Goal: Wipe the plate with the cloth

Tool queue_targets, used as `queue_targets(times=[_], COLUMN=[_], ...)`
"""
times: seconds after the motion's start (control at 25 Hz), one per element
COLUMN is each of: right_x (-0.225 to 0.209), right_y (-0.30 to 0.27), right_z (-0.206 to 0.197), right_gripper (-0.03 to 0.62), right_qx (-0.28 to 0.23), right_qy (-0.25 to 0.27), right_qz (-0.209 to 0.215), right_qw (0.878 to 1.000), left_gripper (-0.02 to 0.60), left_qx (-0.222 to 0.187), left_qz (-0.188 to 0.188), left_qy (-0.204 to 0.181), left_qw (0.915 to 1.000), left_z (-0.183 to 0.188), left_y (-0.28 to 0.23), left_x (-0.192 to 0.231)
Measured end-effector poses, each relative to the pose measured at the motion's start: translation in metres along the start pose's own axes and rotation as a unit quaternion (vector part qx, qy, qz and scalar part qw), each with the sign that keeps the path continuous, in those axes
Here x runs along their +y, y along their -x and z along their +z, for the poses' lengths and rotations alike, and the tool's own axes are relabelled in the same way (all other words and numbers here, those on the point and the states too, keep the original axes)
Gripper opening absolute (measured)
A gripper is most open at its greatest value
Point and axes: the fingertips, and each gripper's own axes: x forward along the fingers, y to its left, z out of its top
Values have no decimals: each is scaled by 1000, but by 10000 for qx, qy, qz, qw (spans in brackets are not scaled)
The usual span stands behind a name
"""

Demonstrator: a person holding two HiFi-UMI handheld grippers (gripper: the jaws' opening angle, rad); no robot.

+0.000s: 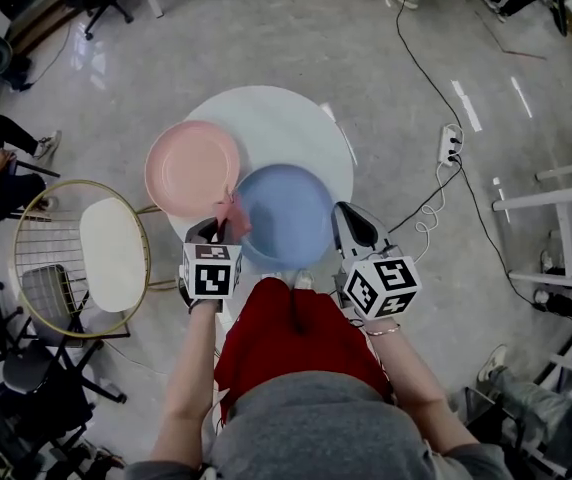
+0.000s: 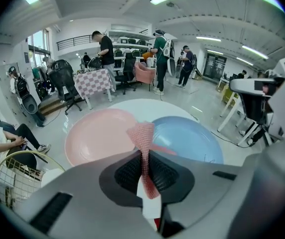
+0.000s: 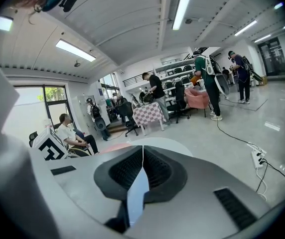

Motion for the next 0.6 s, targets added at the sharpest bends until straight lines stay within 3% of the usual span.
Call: queue_targets(times=[0.6], right_x=[-6], right_y=[10], right_z=[42], right_gripper=[29], right_qx=[-597], right_qy=[91], right_qz=[4], right_qw=[9982], left_gripper=[32], left_qx=[-1183], left_qz=[145], left_qy=[-236], left_qw=[9926], left_z=[84], left_y=[40], left_x=[-9])
